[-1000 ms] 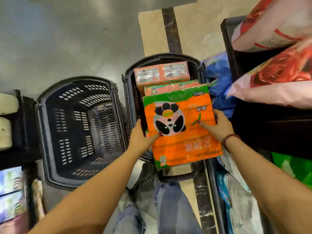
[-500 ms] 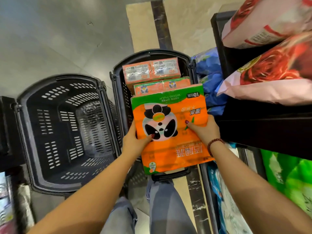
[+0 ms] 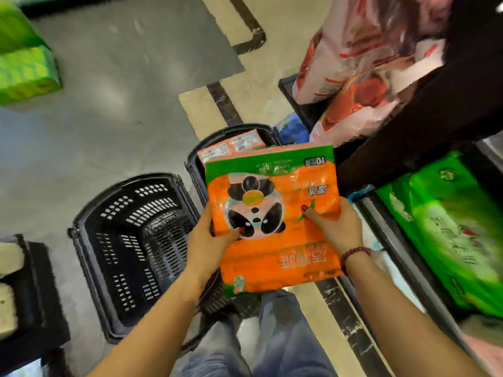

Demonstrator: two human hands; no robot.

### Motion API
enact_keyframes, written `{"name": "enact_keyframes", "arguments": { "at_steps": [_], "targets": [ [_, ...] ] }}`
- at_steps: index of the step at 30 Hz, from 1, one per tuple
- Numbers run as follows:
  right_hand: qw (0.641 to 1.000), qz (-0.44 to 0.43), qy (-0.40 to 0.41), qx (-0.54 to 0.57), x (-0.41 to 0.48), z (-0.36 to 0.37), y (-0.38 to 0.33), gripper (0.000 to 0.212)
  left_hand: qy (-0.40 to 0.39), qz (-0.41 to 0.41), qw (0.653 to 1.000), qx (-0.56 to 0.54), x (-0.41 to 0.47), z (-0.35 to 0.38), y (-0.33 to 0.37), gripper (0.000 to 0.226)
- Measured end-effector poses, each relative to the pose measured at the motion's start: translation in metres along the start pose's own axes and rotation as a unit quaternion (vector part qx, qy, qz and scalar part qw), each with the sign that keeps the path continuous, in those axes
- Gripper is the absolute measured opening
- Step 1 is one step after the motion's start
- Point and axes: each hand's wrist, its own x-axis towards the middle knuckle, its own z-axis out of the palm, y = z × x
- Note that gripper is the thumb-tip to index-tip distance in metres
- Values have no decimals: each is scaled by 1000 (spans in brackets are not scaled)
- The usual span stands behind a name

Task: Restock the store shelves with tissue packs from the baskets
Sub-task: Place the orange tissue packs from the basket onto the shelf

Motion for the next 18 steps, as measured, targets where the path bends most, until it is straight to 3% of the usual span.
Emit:
{"name": "enact_keyframes", "arguments": {
  "at_steps": [7, 14, 18],
  "targets": [
    [984, 26, 149, 90, -125, -44, 12, 43, -120, 120, 984, 57, -67, -17, 36, 66],
    [944, 67, 294, 136, -226, -106, 42, 39, -252, 203, 939, 117, -120, 27, 66, 53],
    [912, 87, 369, 155, -278, -144, 65, 41, -313, 257, 904, 137, -154, 66, 80, 58]
  ]
}}
